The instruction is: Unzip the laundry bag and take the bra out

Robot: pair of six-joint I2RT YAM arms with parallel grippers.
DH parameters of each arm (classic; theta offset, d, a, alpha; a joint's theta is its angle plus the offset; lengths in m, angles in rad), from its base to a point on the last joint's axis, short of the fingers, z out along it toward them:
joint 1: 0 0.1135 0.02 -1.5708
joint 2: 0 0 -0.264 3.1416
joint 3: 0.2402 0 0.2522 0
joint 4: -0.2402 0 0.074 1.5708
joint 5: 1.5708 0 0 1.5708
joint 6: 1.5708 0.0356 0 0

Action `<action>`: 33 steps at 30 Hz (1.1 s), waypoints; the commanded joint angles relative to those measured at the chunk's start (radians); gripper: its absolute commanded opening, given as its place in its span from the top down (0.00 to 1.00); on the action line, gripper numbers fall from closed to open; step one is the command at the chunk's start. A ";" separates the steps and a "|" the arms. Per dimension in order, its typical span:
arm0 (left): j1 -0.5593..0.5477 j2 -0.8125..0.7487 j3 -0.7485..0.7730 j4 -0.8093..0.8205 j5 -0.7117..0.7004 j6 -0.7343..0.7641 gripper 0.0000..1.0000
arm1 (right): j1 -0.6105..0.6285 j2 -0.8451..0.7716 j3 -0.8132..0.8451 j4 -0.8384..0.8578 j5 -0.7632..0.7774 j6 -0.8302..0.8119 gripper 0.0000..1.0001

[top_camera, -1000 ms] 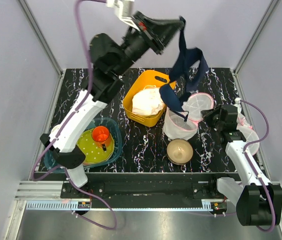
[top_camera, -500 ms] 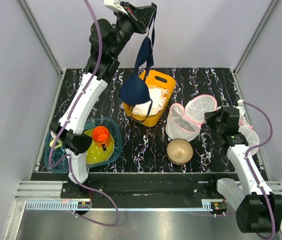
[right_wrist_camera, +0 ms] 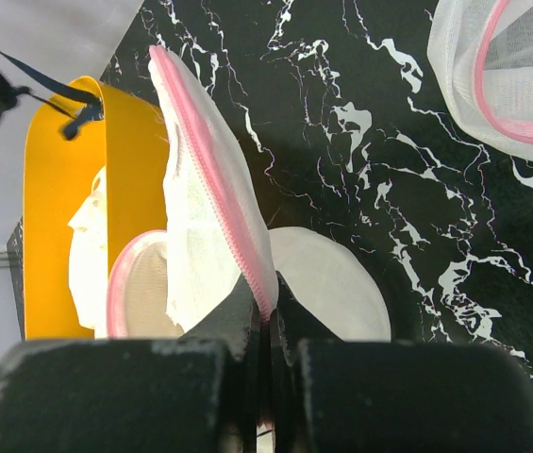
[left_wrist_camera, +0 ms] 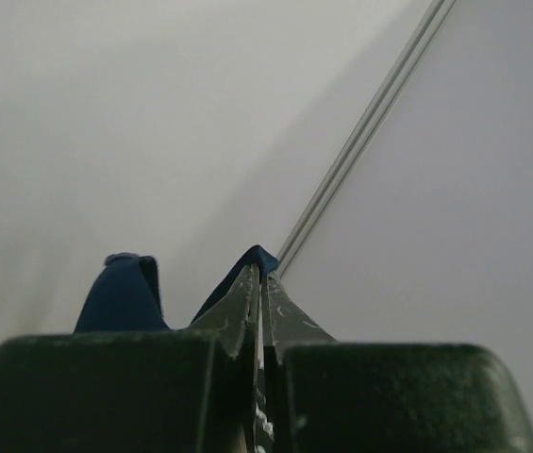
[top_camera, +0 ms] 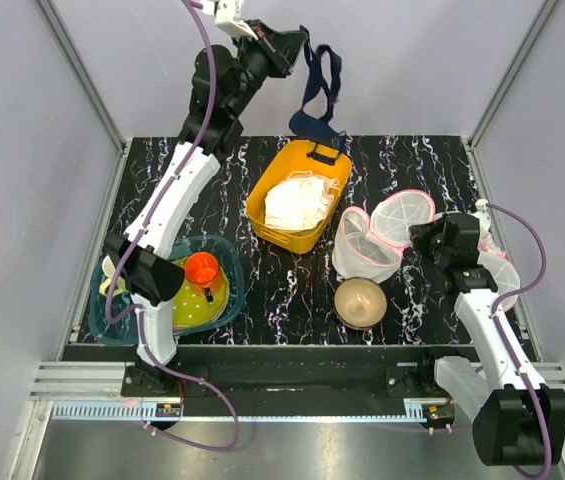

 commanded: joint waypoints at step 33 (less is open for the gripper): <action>0.028 -0.392 -0.935 0.001 0.125 0.132 0.10 | -0.004 -0.002 0.115 0.012 0.084 -0.069 1.00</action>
